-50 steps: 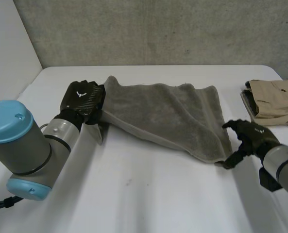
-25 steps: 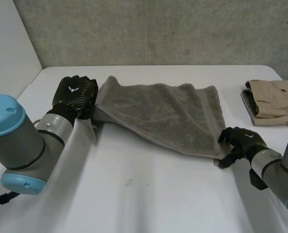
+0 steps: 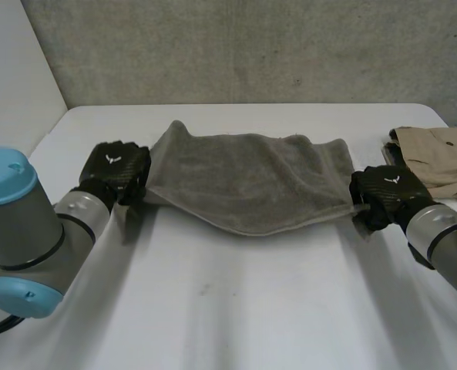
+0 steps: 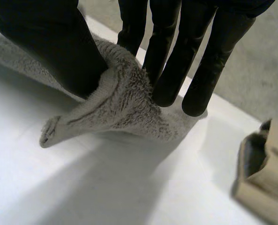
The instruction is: Fold the laundry.
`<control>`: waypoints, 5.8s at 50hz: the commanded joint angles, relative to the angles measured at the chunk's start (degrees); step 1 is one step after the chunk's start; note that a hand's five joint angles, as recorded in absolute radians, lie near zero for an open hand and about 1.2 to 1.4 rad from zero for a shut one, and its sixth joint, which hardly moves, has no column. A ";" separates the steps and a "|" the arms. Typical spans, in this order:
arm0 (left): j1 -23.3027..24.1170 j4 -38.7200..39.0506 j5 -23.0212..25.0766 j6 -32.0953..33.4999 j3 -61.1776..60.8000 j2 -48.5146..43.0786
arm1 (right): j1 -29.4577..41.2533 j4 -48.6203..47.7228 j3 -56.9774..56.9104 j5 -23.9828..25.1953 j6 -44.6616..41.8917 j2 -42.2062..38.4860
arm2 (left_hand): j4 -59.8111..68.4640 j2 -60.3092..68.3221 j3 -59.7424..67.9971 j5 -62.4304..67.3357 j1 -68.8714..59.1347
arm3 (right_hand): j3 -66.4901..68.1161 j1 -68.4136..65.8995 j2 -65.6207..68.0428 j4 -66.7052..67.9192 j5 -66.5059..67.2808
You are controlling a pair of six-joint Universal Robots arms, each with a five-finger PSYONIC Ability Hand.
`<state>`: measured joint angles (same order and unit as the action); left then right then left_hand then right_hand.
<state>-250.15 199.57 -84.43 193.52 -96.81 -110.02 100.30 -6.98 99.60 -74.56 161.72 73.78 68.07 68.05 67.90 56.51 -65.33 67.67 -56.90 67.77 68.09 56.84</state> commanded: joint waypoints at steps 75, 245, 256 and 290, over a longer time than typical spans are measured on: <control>-6.67 -11.55 -0.04 14.08 -7.08 25.71 | -2.13 16.99 -6.96 0.11 -17.48 14.46 | 11.93 11.95 12.10 13.49 -14.67 | 12.33 -23.10 12.23 11.91 13.16; 3.35 13.30 -9.35 10.12 -1.98 -7.14 | -1.33 -4.88 2.97 -5.51 -18.11 -9.44 | -58.07 -58.05 -57.90 -56.51 55.33 | -35.23 24.46 -35.33 -35.64 -34.39; 3.35 13.48 -9.35 10.12 -2.33 -7.58 | -2.92 -9.37 1.74 -5.51 -18.46 -12.96 | -58.07 -58.05 -57.90 -56.51 55.33 | 12.33 -23.10 12.23 11.91 13.16; 2.38 13.13 -9.97 9.33 -2.68 -4.41 | 0.85 -9.28 -7.31 -5.60 -35.24 -0.48 | -58.07 -58.05 -57.90 -56.51 55.33 | 12.33 -23.10 12.23 11.91 13.16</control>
<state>-247.57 212.69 -94.32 202.88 -99.46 -114.83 88.41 -16.25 96.91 -80.27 124.83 73.31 11.73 11.78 12.20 2.71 -10.85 67.78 -56.38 67.55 68.29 56.67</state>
